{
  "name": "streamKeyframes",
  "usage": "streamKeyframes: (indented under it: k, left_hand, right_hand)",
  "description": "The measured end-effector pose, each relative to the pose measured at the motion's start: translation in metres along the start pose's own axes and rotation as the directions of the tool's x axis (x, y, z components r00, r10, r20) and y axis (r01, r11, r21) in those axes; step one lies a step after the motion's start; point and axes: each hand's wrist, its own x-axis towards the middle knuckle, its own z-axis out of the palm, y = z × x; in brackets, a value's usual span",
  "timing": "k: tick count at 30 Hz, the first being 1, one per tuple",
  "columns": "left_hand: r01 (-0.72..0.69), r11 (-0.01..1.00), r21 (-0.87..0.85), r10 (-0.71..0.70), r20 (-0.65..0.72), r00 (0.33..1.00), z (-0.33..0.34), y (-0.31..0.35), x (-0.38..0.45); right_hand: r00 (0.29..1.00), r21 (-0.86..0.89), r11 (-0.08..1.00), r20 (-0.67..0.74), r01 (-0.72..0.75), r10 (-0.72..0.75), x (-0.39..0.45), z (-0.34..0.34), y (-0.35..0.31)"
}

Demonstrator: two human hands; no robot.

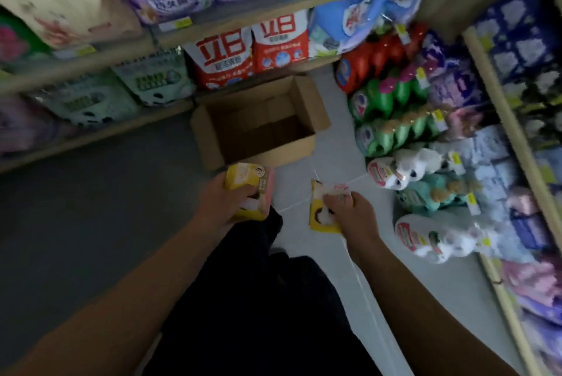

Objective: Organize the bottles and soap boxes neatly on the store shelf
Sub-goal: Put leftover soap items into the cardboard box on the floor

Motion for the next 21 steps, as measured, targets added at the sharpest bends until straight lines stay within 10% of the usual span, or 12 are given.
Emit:
streamKeyframes:
  k: [11, 21]
  left_hand:
    - [0.084, 0.988, -0.132, -0.092, -0.056, 0.994, -0.009, 0.022, 0.215]
    - [0.011, 0.993, 0.117, 0.025, -0.299, 0.954, 0.028, -0.092, 0.506]
  right_hand:
    - [0.968, -0.361, 0.898, 0.109, 0.252, -0.227, 0.22, 0.106, -0.073]
    - [0.931, -0.457, 0.819, 0.273, 0.346, -0.241, 0.517, 0.252, 0.037]
